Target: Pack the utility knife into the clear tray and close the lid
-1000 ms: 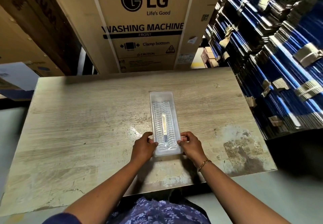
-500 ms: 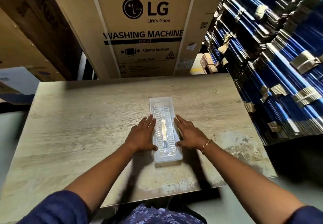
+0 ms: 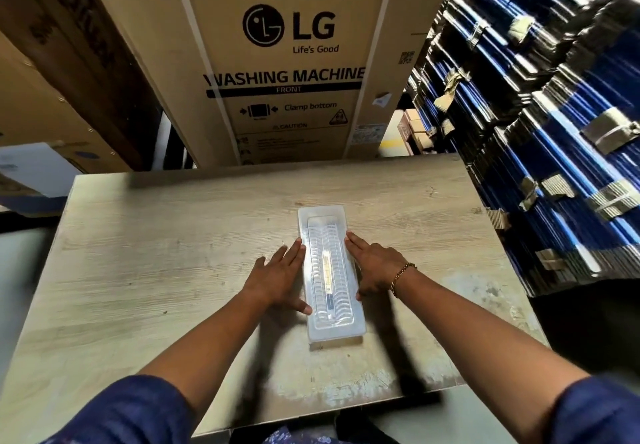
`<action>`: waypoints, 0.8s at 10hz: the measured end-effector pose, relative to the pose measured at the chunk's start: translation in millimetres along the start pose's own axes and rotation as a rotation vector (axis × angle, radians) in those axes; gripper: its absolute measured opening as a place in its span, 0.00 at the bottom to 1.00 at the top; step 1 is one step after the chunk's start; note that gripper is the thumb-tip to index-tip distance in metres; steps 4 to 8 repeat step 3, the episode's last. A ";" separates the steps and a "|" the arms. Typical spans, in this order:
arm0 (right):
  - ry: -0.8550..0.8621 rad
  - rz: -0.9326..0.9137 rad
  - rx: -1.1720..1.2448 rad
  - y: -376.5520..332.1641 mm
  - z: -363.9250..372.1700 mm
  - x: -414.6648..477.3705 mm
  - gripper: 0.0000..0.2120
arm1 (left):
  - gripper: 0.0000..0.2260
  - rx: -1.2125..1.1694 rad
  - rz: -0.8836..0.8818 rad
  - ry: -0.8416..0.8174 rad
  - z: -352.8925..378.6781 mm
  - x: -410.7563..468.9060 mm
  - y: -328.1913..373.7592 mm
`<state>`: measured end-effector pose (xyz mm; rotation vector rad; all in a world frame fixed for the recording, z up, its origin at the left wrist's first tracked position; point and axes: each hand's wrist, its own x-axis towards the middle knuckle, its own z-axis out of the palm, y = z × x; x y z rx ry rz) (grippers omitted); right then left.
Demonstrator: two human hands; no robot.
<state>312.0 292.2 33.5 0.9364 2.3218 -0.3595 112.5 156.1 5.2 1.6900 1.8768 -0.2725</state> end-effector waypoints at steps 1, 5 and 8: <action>0.010 -0.014 -0.013 -1.0 -1.2 -5.5 0.63 | 0.62 0.003 -0.005 0.007 -3.4 -3.3 2.0; 0.133 -0.063 0.162 6.7 -23.0 -13.5 0.55 | 0.58 -0.081 -0.016 0.088 -21.7 -14.7 8.6; 0.133 -0.063 0.162 6.7 -23.0 -13.5 0.55 | 0.58 -0.081 -0.016 0.088 -21.7 -14.7 8.6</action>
